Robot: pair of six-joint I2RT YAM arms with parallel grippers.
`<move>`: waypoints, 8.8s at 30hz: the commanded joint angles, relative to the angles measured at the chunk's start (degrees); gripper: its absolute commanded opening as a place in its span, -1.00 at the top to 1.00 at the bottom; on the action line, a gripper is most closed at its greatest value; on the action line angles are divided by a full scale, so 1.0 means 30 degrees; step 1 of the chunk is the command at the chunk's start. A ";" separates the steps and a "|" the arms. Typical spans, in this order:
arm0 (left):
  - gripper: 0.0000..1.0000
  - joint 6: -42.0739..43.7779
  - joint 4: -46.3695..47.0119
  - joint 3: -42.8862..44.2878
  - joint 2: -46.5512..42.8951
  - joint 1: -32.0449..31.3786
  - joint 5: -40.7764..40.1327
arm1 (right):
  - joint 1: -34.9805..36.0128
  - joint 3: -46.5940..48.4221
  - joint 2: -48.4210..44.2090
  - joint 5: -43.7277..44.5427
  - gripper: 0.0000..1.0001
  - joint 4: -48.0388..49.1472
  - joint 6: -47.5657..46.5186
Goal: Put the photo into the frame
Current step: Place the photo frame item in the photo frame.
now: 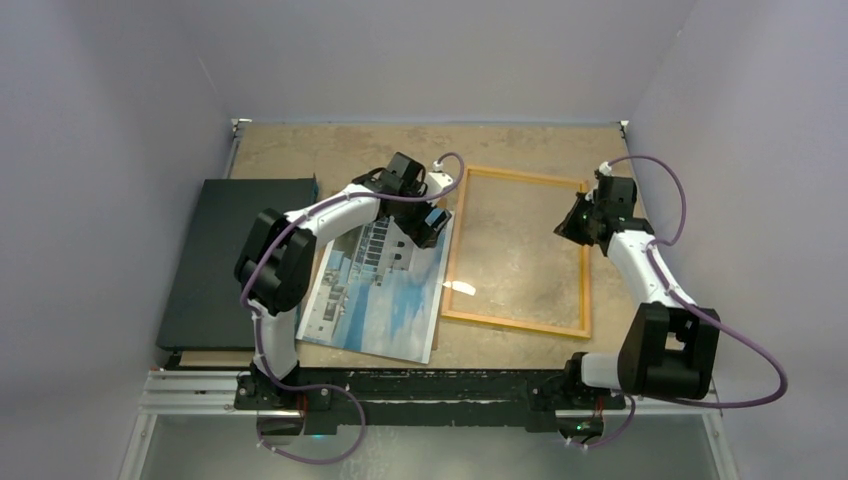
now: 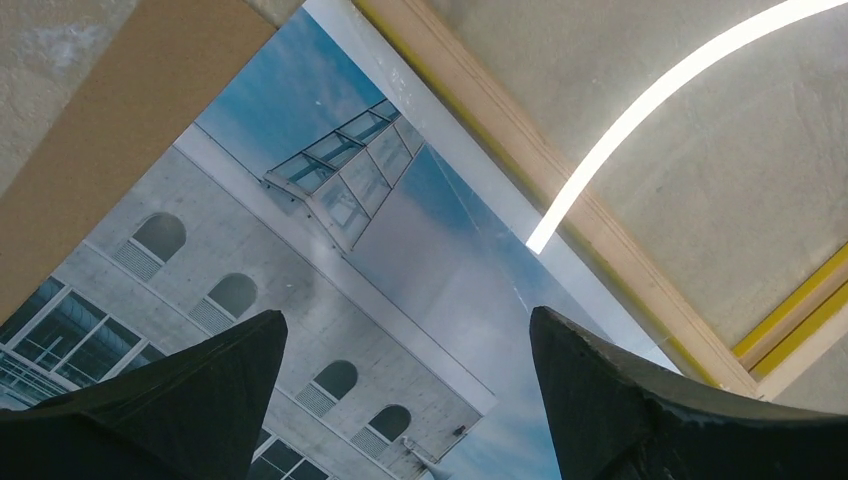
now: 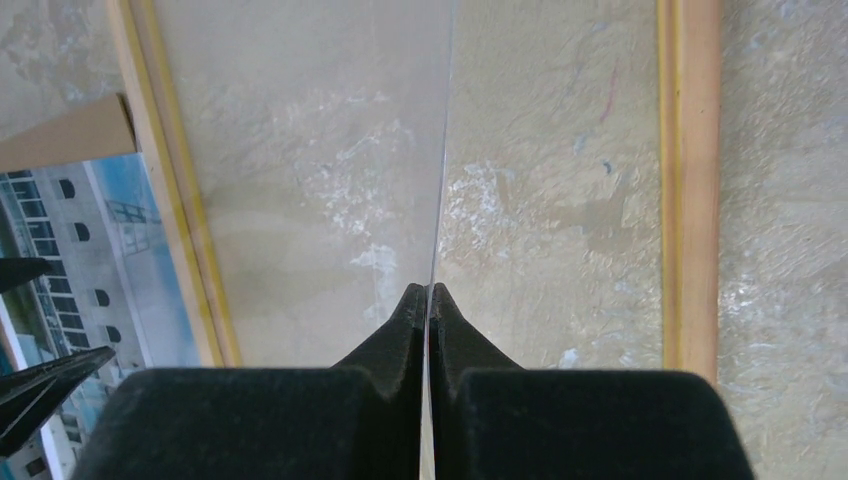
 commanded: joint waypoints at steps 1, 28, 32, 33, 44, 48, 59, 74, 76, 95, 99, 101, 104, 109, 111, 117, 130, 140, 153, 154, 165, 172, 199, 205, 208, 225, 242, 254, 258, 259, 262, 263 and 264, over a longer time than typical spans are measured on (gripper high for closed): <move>-0.77 0.0626 0.0940 -0.0571 -0.0708 -0.0083 -0.0847 | -0.0081 0.1294 0.0509 0.2007 1.00 -0.0777 -0.1009; -0.51 0.2959 0.2563 -0.0617 0.0850 -0.1561 -0.3620 | -0.0052 0.4354 0.2825 0.3117 1.00 -0.3058 -0.4903; -0.49 0.2822 0.2576 -0.0537 0.0904 -0.1562 -0.3620 | -0.0052 0.3829 0.2192 0.2447 1.00 -0.2943 -0.5082; -0.48 0.2772 0.2593 -0.0508 0.0902 -0.1552 -0.3620 | -0.0052 0.3719 0.2065 0.2244 1.00 -0.2933 -0.5121; -0.47 0.3066 0.3041 -0.0709 0.1083 -0.1571 -0.3023 | -0.0009 0.2609 0.1189 0.1060 1.00 -0.2525 -0.5288; -0.46 0.3077 0.3184 -0.0644 0.1095 -0.1570 -0.2707 | 0.0192 0.2293 0.0553 0.0708 1.00 -0.2668 -0.5261; -0.35 0.3118 0.3147 -0.0853 0.0975 -0.1691 -0.1754 | 0.0271 0.2209 -0.0370 0.0132 1.00 -0.2799 -0.5476; -0.31 0.3632 0.3394 -0.2722 0.0472 -0.3566 -0.1343 | 0.0271 0.2819 0.0564 0.0959 1.00 -0.2503 -0.5839; -0.30 0.3652 0.3361 -0.2777 0.0306 -0.3685 -0.1185 | 0.0271 0.3144 0.1090 0.0655 1.00 -0.2618 -0.5975; -0.34 0.3148 0.3313 -0.2390 -0.0066 -0.3624 -0.2662 | 0.0388 0.3829 0.2085 0.0323 1.00 -0.2042 -0.5357; -0.49 0.1752 0.3188 -0.1479 -0.0204 -0.2863 -0.2192 | 0.0388 0.4084 0.1919 0.0973 1.00 -0.2245 -0.5517; -0.52 0.1422 0.2724 -0.1007 -0.0383 -0.2613 -0.1466 | 0.0392 0.4155 0.1881 0.1234 1.00 -0.2231 -0.5574; -0.56 0.1549 0.2472 -0.1115 -0.0961 -0.2547 -0.0649 | 0.0517 0.4429 0.2000 0.1482 1.00 -0.2434 -0.5817; -0.57 0.1870 0.2721 -0.1693 -0.0997 -0.2542 0.0043 | 0.0876 0.4400 0.2103 0.1924 1.00 -0.2844 -0.6110; -0.55 0.1977 0.2507 -0.1662 -0.0727 -0.2592 0.0289 | 0.0936 0.4159 0.1924 0.2122 1.00 -0.2857 -0.6147; -0.50 0.2372 0.2698 -0.2280 -0.0445 -0.3028 0.0773 | 0.1003 0.3346 0.0797 0.2775 1.00 -0.2649 -0.6131; -0.47 0.3024 0.2935 -0.3229 -0.1005 -0.4738 0.0216 | 0.1003 0.2891 0.0223 0.3782 1.00 -0.2598 -0.6032; -0.86 0.5720 0.2993 -0.5854 -0.3276 -0.7398 -0.0870 | 0.1003 0.3577 0.1084 0.3630 1.00 -0.2806 -0.5773; -0.83 0.6470 0.6089 -0.7048 -0.2330 -0.9624 -0.7728 | 0.1003 0.3623 0.1102 0.3253 1.00 -0.2609 -0.5672; -0.80 0.6528 0.6365 -0.7068 -0.2249 -0.9605 -0.8305 | 0.1003 0.3623 0.1117 0.3246 1.00 -0.2561 -0.5616; -0.70 0.6317 0.7729 -0.6857 -0.2148 -0.9139 -0.9307 | 0.1003 0.4035 0.1962 0.1627 1.00 -0.1690 -0.4836; -0.83 0.5701 0.6875 -0.5574 -0.2703 -0.6419 -0.7363 | 0.1003 0.4531 0.2593 0.1186 1.00 -0.1565 -0.4780; -0.75 -0.0781 0.4742 0.0217 -0.0718 0.0016 -0.4236 | 0.0534 0.5234 0.3151 0.0091 1.00 -0.1532 -0.5085; -0.61 -0.0696 0.5173 0.0198 0.0822 0.0011 -0.3436 | 0.0534 0.5823 0.3821 0.0039 1.00 -0.1740 -0.5747; -0.46 -0.0644 0.5461 -0.0039 0.1338 -0.0069 -0.2862 | 0.0534 0.6434 0.4542 -0.0031 1.00 -0.2259 -0.6381; -0.32 0.0533 0.6159 -0.0713 0.1647 -0.1021 -0.3538 | 0.0534 0.7843 0.6099 0.0491 1.00 -0.3184 -0.7396; -0.29 0.0746 0.6140 -0.0357 0.1739 -0.1287 -0.4103 | 0.0581 0.8362 0.6992 0.1767 1.00 -0.3270 -0.7526; -0.17 0.0973 0.6019 -0.0110 0.2161 -0.1429 -0.4490 | 0.0564 0.7897 0.6276 0.0231 1.00 -0.2556 -0.7526; -0.15 0.1060 0.5937 -0.0098 0.2193 -0.1426 -0.4482 | 0.0564 0.7555 0.5661 -0.0419 1.00 -0.2183 -0.7414; -0.15 0.1080 0.5951 -0.0098 0.2206 -0.1429 -0.4497 | 0.0564 0.7510 0.5572 -0.0377 1.00 -0.2113 -0.7328; -0.15 0.1087 0.5921 -0.0098 0.2266 -0.1432 -0.4415 | 0.0564 0.7429 0.5379 -0.0712 1.00 -0.2011 -0.7162; -0.15 0.1087 0.5923 -0.0098 0.2292 -0.1473 -0.4412 | 0.0564 0.7457 0.5306 -0.0765 1.00 -0.2011 -0.7158; -0.14 0.1076 0.5920 -0.0098 0.2320 -0.1489 -0.4411 | 0.0564 0.7483 0.5260 -0.0770 1.00 -0.2025 -0.7150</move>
